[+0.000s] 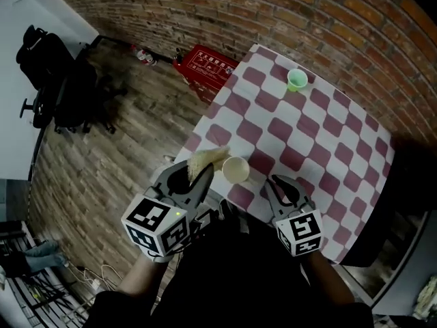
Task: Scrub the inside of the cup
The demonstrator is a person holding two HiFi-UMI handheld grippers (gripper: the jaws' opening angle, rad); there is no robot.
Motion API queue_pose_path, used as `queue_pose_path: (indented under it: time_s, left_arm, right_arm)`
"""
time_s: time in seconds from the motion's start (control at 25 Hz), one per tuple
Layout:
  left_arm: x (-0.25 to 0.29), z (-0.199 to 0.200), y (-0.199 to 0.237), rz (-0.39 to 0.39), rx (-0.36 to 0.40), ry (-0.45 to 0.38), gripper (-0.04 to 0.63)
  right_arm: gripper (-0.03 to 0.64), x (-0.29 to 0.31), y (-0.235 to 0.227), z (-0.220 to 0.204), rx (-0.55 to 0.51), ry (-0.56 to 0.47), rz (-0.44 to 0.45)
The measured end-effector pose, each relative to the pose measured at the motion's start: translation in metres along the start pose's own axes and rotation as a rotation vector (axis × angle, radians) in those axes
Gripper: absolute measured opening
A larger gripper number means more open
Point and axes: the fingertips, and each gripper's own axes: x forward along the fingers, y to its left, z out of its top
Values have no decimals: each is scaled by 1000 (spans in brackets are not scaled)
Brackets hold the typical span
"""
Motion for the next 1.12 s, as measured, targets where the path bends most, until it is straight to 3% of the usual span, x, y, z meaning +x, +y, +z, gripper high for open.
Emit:
queue_pose_path:
  time_s: [0.24, 0.48, 0.76, 1.12]
  left_arm:
    - [-31, 31, 10, 75, -5, -198, 87]
    - [-51, 48, 14, 139, 49, -323, 87]
    - [-68, 60, 27, 164, 45, -389, 87]
    - [-83, 50, 51, 197, 36, -388, 87]
  right_arm:
    - [64, -48, -10, 73, 115, -196, -31]
    - [57, -76, 14, 122, 87, -313, -8]
    - [57, -79, 28, 139, 22, -326, -9]
    - [57, -59, 44, 125, 29, -291, 19]
